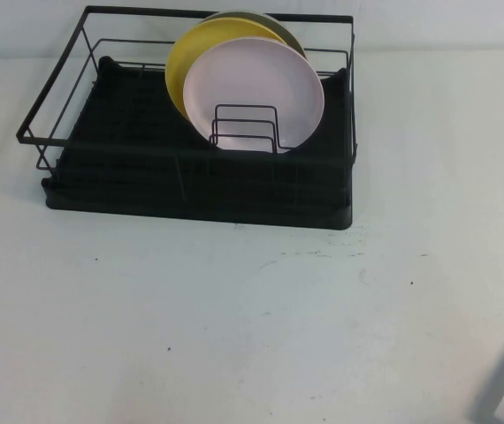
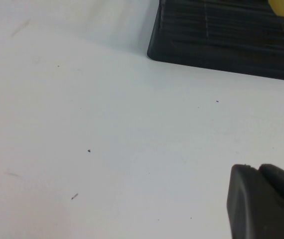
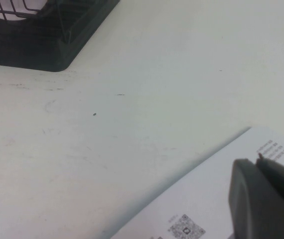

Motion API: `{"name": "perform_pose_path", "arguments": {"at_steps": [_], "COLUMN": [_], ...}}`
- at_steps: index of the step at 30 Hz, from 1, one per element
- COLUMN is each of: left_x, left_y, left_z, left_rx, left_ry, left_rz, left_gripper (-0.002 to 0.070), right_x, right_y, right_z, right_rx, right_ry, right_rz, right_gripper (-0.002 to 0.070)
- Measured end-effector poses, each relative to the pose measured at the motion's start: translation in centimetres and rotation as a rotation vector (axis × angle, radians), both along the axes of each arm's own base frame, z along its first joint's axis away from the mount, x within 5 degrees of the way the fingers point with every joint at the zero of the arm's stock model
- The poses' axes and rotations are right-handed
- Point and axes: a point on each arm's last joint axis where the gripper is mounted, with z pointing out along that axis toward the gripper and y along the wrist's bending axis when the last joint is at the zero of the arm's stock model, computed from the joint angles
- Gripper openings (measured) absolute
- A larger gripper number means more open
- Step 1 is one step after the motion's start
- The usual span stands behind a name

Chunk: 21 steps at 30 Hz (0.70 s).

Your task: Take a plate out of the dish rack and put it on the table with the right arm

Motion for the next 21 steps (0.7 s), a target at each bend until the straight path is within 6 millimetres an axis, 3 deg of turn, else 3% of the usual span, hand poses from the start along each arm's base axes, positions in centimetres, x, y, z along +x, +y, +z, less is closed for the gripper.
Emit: {"name": "perform_pose_path", "arguments": {"at_steps": [21], "left_x": [0.00], "left_y": [0.00], "left_z": [0.00], "left_rx": [0.000], "left_ry": [0.000], "left_rz": [0.000], "left_gripper": [-0.0004], "right_x": [0.00], "right_y": [0.06], "right_z": [0.04], "right_rx": [0.020], "right_ry": [-0.002], "right_rz": [0.001], "right_gripper": [-0.0018]}}
